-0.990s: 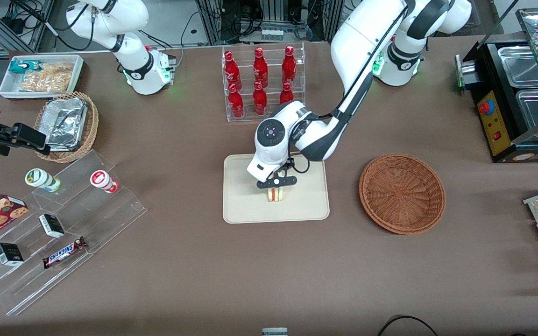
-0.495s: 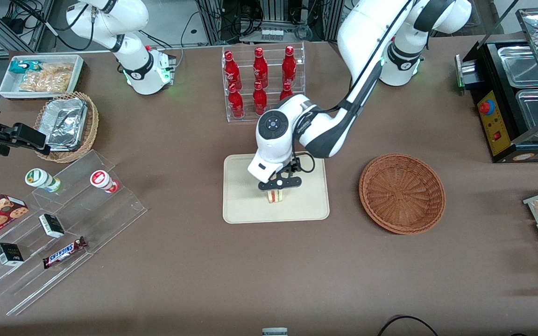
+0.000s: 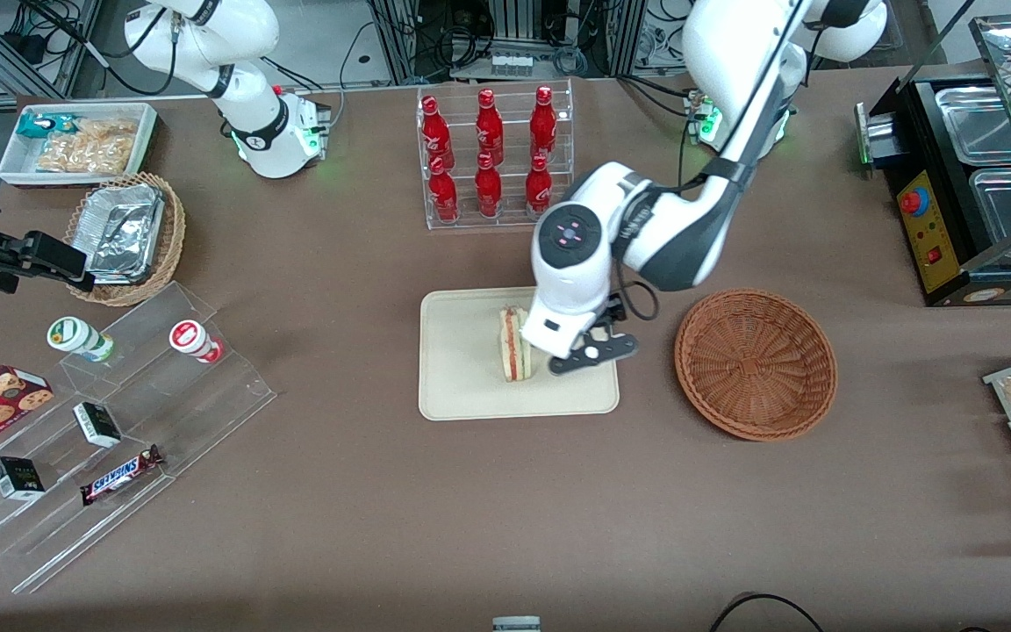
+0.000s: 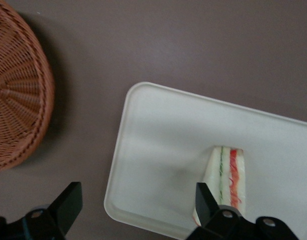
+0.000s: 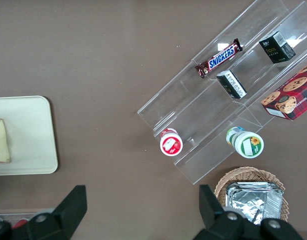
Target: Place sandwich from basket to tray
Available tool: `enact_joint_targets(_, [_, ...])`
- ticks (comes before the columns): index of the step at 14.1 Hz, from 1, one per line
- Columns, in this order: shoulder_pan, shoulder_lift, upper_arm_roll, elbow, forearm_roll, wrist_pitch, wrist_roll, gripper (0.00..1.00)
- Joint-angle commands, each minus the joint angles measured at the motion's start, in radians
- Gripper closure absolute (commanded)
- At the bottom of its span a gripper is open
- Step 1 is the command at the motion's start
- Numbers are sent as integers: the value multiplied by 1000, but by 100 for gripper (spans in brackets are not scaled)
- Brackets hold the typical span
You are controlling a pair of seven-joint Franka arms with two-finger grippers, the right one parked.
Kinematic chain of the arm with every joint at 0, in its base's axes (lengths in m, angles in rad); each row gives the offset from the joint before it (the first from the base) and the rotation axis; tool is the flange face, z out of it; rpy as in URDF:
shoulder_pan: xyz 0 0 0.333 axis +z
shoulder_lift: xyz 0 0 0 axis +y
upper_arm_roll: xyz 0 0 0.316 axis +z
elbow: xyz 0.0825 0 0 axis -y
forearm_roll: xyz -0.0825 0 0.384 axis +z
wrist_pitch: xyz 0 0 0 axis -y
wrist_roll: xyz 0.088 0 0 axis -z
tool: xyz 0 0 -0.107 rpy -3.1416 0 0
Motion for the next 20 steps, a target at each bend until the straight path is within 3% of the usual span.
enact_joint_targets(1, [77, -93, -4, -77, -9, -24, 105, 0])
enact_joint_targets(7, [275, -219, -4, -131, -94, -201, 490, 0])
enact_joint_targets(10, [341, -262, 0, -131, -85, -256, 666, 0])
enact_joint_targets(13, [413, -333, -6, -159, -40, -270, 731, 0])
enact_joint_targets(20, [736, -492, -196, -168, -23, -354, 972, 0])
